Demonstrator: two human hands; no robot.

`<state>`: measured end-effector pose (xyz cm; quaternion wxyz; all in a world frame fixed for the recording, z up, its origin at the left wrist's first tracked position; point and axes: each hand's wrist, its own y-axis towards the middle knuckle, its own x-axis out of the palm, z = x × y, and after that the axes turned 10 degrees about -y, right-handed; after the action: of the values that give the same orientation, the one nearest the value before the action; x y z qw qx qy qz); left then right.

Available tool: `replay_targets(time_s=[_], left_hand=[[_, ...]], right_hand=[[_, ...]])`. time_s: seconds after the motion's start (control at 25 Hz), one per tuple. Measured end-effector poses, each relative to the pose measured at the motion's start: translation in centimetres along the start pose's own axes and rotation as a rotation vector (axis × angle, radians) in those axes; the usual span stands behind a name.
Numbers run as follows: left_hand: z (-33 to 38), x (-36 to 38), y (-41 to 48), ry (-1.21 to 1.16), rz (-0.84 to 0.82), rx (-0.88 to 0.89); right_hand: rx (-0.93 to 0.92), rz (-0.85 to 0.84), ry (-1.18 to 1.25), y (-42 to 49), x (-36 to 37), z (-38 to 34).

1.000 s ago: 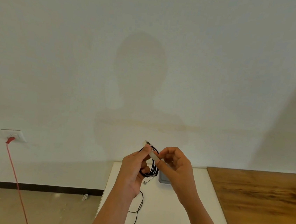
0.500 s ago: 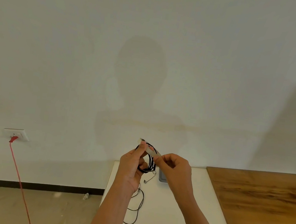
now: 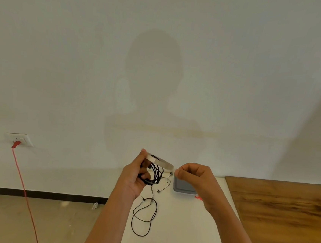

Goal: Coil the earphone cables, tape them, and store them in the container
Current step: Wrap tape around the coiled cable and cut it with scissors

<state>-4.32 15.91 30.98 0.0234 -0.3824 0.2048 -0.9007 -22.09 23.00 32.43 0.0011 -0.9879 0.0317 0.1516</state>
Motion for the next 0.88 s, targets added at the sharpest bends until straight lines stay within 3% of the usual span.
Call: replay_targets(time_s=[0.16,0.28,0.4,0.56,0.68,0.88], left_hand=[[-1.6,-0.5,0.5,0.285,0.053,-0.08],[-1.9,-1.6,0.9,0.438,0.073,-0.133],[-1.5,-3.2,1.1,0.429,0.06,-0.144],[-0.6,-3.3,1.1,0.288,-0.017,-0.012],[-0.1,-2.1,0.6,0.469,-0.201,0.143],[-0.2,-0.1,0.0,0.818,-0.387,0.238]], right_hand=[[-0.074,-0.033,0.087,0.8,0.2,-0.2],[0.037,-0.012,0.282,1.2,0.3,0.7],[0.129,0.002,0.426,0.9,-0.1,2.1],[0.13,0.015,0.122,0.8,0.0,2.0],[0.124,-0.028,-0.057,1.0,0.2,1.6],[0.122,-0.064,-0.072,0.8,0.6,1.0]])
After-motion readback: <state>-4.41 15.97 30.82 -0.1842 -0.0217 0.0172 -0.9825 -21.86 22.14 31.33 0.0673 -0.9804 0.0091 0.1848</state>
